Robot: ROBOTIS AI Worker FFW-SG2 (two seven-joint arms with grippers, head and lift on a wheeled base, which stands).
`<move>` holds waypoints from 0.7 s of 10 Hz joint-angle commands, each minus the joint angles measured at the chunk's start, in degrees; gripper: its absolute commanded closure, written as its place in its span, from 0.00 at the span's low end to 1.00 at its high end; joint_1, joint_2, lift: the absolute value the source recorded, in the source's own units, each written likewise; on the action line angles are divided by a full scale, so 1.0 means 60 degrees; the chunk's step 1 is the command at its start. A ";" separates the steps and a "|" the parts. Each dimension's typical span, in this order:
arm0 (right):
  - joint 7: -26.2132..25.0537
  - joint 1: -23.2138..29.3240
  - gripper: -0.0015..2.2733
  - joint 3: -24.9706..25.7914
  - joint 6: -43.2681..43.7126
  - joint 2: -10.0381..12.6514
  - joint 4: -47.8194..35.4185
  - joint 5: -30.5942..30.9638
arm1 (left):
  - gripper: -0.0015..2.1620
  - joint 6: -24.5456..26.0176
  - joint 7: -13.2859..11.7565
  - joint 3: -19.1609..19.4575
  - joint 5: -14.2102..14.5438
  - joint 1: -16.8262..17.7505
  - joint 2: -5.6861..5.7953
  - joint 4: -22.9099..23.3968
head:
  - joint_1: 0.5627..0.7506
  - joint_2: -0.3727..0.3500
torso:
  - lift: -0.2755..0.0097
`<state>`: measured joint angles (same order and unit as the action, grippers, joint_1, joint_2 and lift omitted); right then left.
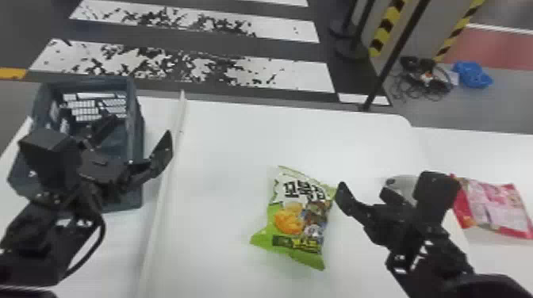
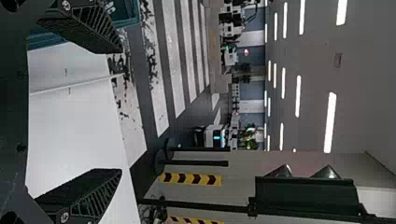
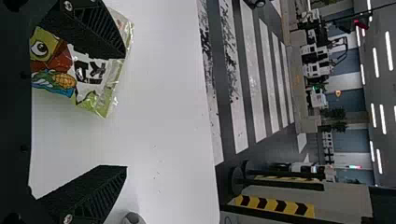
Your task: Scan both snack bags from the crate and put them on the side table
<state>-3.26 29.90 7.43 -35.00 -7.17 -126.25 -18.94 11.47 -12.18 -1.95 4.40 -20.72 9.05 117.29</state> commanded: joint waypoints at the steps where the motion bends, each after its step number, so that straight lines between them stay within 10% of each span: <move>1: 0.0529 0.0026 0.04 0.0680 -0.1837 -0.0006 -0.0505 -0.1151 | 0.04 -0.0658 0.0082 0.0164 0.0219 -0.0399 0.0014 0.0154 | 0.70 0.34 | 0.66; 7: 0.2111 -0.0385 0.05 0.1896 -0.6583 0.0214 -0.0798 -0.2821 | 0.04 -0.1126 0.0082 0.0618 0.0571 -0.1365 0.0000 0.0476 | 0.70 0.46 | 0.66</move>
<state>9.21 28.24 18.30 -71.65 -6.24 -131.29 -35.59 4.81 -11.68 1.47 7.64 -28.56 9.05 120.17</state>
